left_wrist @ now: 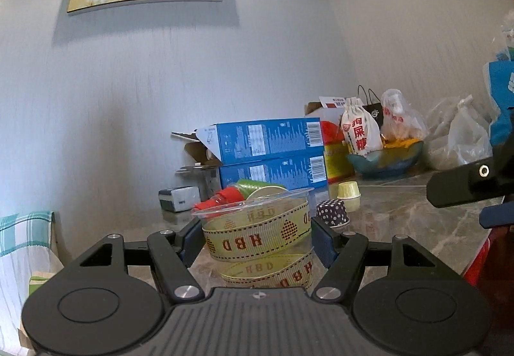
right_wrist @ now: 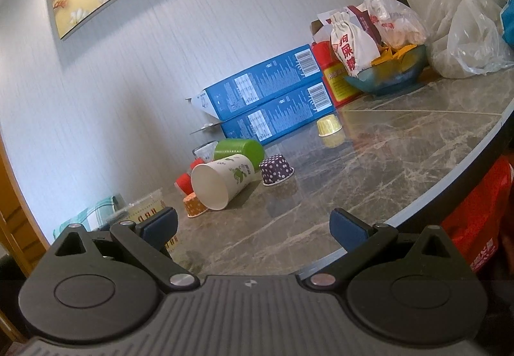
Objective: Flip cup upright
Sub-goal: 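Rotate the held clear cup upright with the left gripper, rim up, then lower the upright cup onto the table and open the left gripper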
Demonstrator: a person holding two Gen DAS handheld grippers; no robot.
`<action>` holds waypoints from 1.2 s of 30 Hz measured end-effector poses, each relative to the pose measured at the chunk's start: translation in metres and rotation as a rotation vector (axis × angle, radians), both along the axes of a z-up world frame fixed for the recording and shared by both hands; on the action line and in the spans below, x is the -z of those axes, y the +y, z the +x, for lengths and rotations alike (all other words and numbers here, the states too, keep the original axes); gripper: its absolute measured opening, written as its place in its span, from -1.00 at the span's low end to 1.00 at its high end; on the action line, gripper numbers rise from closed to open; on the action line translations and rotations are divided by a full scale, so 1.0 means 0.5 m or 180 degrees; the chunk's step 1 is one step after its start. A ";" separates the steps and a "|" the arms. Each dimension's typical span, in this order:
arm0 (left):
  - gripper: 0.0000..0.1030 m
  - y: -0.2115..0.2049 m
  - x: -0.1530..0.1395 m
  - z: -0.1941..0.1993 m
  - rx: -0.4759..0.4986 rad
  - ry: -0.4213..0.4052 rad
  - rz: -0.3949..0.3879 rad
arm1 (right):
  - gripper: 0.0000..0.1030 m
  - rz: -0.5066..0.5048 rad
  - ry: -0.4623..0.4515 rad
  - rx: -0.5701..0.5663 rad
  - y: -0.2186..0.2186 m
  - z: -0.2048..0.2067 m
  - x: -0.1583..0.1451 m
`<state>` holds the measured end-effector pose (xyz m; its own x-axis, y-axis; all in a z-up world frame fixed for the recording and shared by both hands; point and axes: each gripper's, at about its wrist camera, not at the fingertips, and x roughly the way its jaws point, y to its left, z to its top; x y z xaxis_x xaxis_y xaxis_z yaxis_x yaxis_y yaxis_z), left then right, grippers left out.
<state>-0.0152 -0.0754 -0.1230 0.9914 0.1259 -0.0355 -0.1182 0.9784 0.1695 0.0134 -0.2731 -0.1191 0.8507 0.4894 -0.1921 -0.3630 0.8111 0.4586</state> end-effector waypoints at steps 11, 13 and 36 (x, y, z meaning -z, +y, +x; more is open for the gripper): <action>0.68 0.004 0.016 0.000 0.0085 0.0148 -0.0019 | 0.98 0.0004 -0.0014 -0.0016 0.000 -0.002 -0.002; 0.90 0.008 0.015 -0.006 0.0147 0.0152 -0.0030 | 0.98 -0.0003 -0.0020 -0.0016 0.001 -0.004 -0.003; 1.00 0.213 -0.213 -0.155 0.0584 0.1405 -0.0604 | 0.98 -0.1112 0.0147 -0.0281 0.101 -0.106 -0.124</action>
